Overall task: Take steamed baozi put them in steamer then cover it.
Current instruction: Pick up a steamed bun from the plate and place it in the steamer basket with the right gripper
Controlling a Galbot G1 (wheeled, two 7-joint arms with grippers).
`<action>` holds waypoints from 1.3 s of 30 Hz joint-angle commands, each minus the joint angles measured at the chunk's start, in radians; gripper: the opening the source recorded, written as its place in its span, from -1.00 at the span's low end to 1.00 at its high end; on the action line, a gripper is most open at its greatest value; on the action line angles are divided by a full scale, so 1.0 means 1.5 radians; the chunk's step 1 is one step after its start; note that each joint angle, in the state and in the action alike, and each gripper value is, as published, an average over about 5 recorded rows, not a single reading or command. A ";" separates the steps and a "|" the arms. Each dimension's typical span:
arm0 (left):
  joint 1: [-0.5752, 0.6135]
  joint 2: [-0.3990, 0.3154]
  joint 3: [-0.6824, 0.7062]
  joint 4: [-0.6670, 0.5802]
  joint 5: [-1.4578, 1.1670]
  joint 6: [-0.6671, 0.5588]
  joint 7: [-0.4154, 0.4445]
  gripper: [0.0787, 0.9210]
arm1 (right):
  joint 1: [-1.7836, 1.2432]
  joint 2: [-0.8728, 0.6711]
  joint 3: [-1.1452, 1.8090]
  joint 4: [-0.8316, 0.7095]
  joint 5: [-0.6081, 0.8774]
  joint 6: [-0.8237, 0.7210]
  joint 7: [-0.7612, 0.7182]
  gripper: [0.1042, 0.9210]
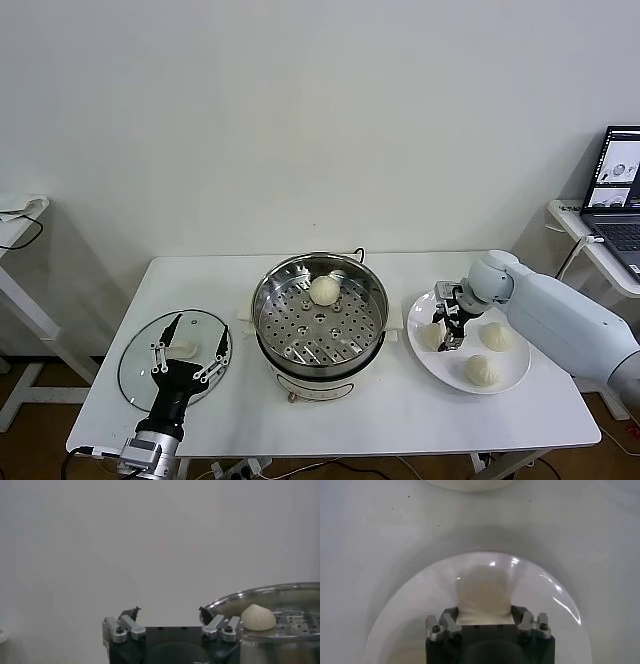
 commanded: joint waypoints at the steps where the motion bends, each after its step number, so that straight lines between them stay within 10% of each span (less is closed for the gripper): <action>1: 0.000 -0.001 0.001 -0.002 0.000 0.001 -0.001 0.77 | 0.007 -0.019 -0.002 0.012 0.010 -0.001 -0.006 0.45; 24: 0.000 0.004 0.005 -0.010 0.000 0.001 -0.007 0.77 | 0.461 -0.254 -0.342 0.323 0.295 -0.111 -0.041 0.43; 39: 0.012 0.006 -0.002 -0.040 -0.001 0.000 -0.008 0.77 | 0.662 -0.016 -0.457 0.396 0.476 -0.262 0.010 0.43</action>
